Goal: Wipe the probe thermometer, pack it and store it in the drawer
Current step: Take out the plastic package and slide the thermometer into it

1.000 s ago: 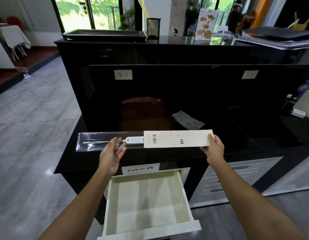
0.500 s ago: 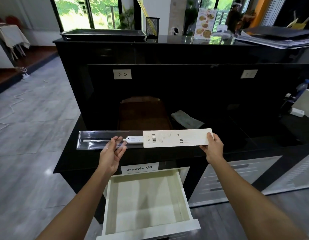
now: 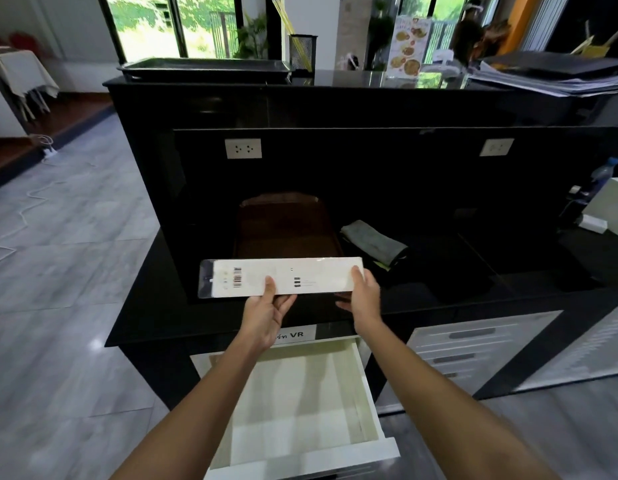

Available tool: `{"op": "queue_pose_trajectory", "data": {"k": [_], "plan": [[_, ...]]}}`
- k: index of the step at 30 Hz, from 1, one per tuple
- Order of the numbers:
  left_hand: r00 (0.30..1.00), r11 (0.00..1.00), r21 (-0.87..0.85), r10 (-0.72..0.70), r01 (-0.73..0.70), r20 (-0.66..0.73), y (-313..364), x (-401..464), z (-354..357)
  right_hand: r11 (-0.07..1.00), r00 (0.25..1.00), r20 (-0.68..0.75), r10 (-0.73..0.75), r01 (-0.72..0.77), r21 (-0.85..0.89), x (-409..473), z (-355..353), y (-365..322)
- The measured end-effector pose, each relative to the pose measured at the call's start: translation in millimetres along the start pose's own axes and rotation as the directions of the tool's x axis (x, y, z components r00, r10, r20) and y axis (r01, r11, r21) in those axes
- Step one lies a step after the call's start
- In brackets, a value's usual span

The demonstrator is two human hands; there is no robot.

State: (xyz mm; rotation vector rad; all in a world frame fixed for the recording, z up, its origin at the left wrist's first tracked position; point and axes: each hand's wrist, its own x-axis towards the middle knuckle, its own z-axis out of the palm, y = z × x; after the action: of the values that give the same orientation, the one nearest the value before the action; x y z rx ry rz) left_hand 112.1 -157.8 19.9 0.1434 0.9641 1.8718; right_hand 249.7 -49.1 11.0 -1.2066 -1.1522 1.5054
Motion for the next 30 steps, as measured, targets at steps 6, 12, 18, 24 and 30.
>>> {"op": "queue_pose_trajectory", "data": {"k": [6,12,18,24,30], "plan": [[1.0,1.0,0.0,0.009,-0.009,-0.002,1,2,-2,0.999,0.989,0.139,0.045,-0.047,0.008,-12,12,-1],[0.995,0.993,-0.104,0.042,-0.051,-0.087,26,10,-30,0.993,0.964,0.258,0.056,-0.08,0.081,4,-18,-14],[0.971,0.938,-0.252,-0.235,0.237,0.039,58,8,-66,0.98,0.955,0.295,0.017,-0.074,0.183,23,-45,-25],[0.983,0.977,-0.109,-0.186,0.185,0.002,58,2,-58,0.882,0.942,0.335,0.03,-0.183,0.434,24,-48,-24],[0.993,0.992,-0.05,-0.112,0.114,0.029,53,2,-56,0.769,0.95,0.309,0.052,-0.235,0.594,20,-45,-18]]}}
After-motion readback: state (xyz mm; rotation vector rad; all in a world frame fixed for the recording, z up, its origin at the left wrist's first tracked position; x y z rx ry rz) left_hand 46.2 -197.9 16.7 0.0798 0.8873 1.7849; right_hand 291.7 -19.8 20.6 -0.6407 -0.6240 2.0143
